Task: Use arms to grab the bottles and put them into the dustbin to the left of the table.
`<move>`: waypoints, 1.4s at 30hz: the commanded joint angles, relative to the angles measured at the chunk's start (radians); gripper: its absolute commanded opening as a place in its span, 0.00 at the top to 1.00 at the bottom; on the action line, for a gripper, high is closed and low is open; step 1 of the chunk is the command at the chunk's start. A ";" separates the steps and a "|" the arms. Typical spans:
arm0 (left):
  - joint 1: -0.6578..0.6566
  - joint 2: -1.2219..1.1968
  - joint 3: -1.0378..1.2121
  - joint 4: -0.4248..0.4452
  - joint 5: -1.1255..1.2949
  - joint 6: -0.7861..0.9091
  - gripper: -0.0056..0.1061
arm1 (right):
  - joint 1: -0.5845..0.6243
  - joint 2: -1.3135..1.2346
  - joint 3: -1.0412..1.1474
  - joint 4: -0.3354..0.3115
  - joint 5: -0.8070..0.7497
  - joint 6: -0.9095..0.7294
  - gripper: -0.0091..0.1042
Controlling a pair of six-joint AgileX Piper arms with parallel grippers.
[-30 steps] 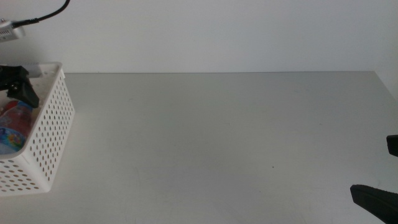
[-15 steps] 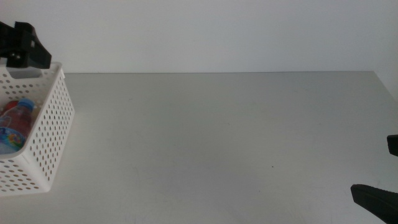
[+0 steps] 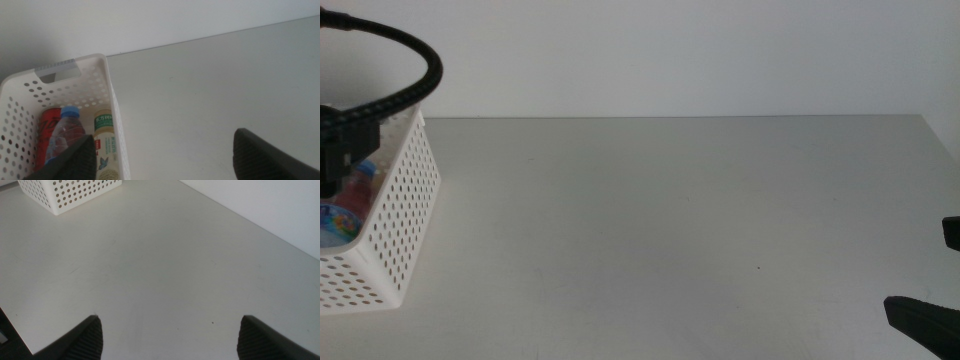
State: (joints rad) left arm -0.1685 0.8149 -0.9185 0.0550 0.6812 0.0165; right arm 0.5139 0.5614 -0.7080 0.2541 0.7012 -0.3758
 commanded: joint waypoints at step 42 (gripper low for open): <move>0.111 -0.856 0.851 -0.174 -0.458 -0.023 0.11 | -0.494 -0.577 0.722 -0.141 -0.483 -0.013 0.30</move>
State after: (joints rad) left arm -0.0599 -0.0061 -0.0694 -0.1027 0.3052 0.0075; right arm 0.0286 -0.0091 0.0135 0.1135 0.2970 -0.3762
